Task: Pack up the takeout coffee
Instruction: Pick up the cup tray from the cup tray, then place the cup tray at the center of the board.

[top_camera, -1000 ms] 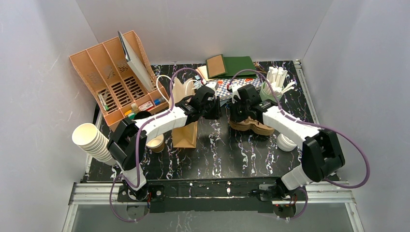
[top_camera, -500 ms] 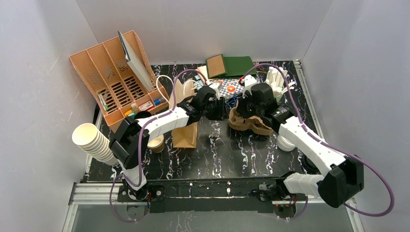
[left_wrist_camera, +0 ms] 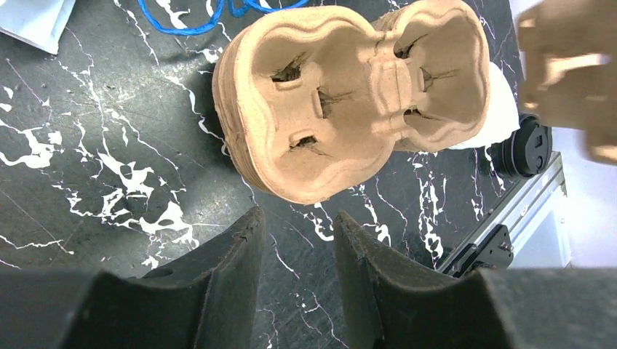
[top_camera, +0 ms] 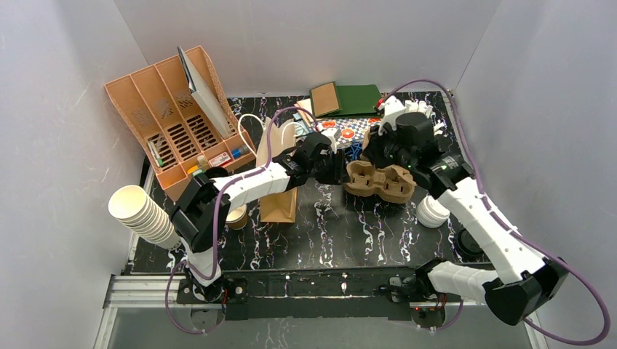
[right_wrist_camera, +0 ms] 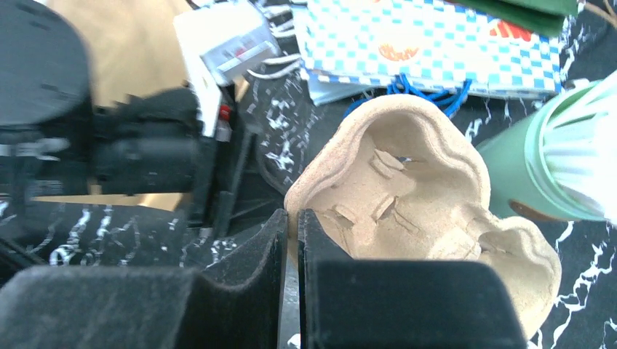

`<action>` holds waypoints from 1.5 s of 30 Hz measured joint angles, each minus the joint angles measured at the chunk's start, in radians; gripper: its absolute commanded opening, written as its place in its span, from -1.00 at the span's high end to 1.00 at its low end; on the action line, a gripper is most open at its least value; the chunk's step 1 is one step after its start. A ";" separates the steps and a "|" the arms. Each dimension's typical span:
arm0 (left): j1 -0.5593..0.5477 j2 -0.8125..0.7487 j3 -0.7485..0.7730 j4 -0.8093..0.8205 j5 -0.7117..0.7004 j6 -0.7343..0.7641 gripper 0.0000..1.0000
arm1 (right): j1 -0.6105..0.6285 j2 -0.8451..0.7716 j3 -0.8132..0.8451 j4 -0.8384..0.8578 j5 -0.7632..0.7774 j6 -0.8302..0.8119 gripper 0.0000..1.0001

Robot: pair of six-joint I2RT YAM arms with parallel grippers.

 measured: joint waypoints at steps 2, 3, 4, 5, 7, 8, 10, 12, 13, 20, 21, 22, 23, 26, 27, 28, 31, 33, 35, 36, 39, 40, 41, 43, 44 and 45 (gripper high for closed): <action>-0.002 0.000 0.007 -0.009 -0.004 0.004 0.23 | 0.000 -0.008 0.064 -0.043 -0.029 0.014 0.64; -0.002 -0.001 0.013 -0.016 -0.009 0.007 0.23 | 0.000 -0.015 0.088 -0.060 -0.051 0.027 0.62; -0.002 -0.002 0.016 -0.022 -0.013 0.010 0.23 | 0.000 -0.026 0.101 -0.075 -0.072 0.038 0.62; -0.002 -0.006 0.019 -0.030 -0.023 0.013 0.22 | 0.000 -0.036 0.105 -0.088 -0.086 0.052 0.62; -0.002 -0.021 0.026 -0.056 -0.043 0.023 0.22 | 0.002 -0.061 0.102 -0.138 -0.116 0.084 0.62; -0.002 -0.033 0.029 -0.068 -0.056 0.028 0.21 | 0.002 -0.074 0.089 -0.157 -0.132 0.104 0.63; -0.002 -0.060 0.041 -0.097 -0.078 0.039 0.21 | 0.002 -0.101 0.043 -0.190 -0.165 0.140 0.64; -0.002 -0.089 0.066 -0.127 -0.104 0.051 0.20 | 0.005 -0.126 -0.018 -0.204 -0.193 0.181 0.64; -0.002 -0.103 0.084 -0.140 -0.118 0.056 0.20 | 0.008 -0.137 -0.053 -0.214 -0.201 0.197 0.64; -0.002 -0.185 0.199 -0.195 -0.170 0.081 0.17 | 0.061 -0.168 -0.228 -0.186 -0.206 0.290 0.59; -0.002 -0.198 0.211 -0.204 -0.172 0.082 0.16 | 0.083 -0.160 -0.243 -0.175 -0.192 0.300 0.54; -0.002 -0.210 0.219 -0.211 -0.174 0.085 0.16 | 0.108 -0.147 -0.252 -0.162 -0.177 0.312 0.45; -0.002 -0.222 0.227 -0.220 -0.174 0.086 0.15 | 0.137 -0.130 -0.257 -0.149 -0.158 0.319 0.20; -0.002 -0.251 0.257 -0.253 -0.174 0.089 0.11 | 0.208 -0.070 -0.259 -0.097 -0.102 0.333 -0.51; -0.002 -0.260 0.269 -0.266 -0.174 0.090 0.10 | 0.230 -0.060 -0.259 -0.088 -0.092 0.341 -0.61; -0.002 -0.268 0.284 -0.283 -0.174 0.092 0.08 | 0.248 -0.045 -0.259 -0.077 -0.076 0.339 -0.69; -0.002 -0.289 0.330 -0.334 -0.175 0.106 0.04 | 0.266 -0.024 -0.253 -0.075 -0.003 0.345 -0.95; -0.002 -0.312 0.352 -0.376 -0.185 0.123 0.02 | 0.266 -0.019 -0.224 -0.104 0.083 0.357 -0.97; -0.002 -0.343 0.365 -0.420 -0.203 0.139 0.00 | 0.260 0.008 -0.157 -0.159 0.195 0.384 -0.97; -0.002 -0.364 0.367 -0.444 -0.217 0.148 -0.01 | 0.253 0.027 -0.126 -0.180 0.236 0.397 -0.97; -0.002 -0.423 0.367 -0.502 -0.252 0.167 -0.02 | 0.197 0.109 -0.050 -0.209 0.346 0.444 -0.96; -0.002 -0.443 0.367 -0.520 -0.264 0.174 -0.02 | 0.169 0.131 -0.047 -0.209 0.367 0.454 -0.96; -0.002 -0.462 0.367 -0.537 -0.275 0.180 -0.03 | 0.137 0.151 -0.050 -0.214 0.381 0.465 -0.94; -0.002 -0.499 0.367 -0.568 -0.300 0.191 -0.03 | 0.077 0.177 -0.063 -0.210 0.402 0.480 -0.89; -0.002 -0.511 0.366 -0.582 -0.309 0.194 -0.03 | 0.050 0.184 -0.074 -0.201 0.412 0.488 -0.86; -0.002 -0.525 0.366 -0.599 -0.322 0.199 -0.03 | 0.026 0.188 -0.085 -0.194 0.422 0.496 -0.84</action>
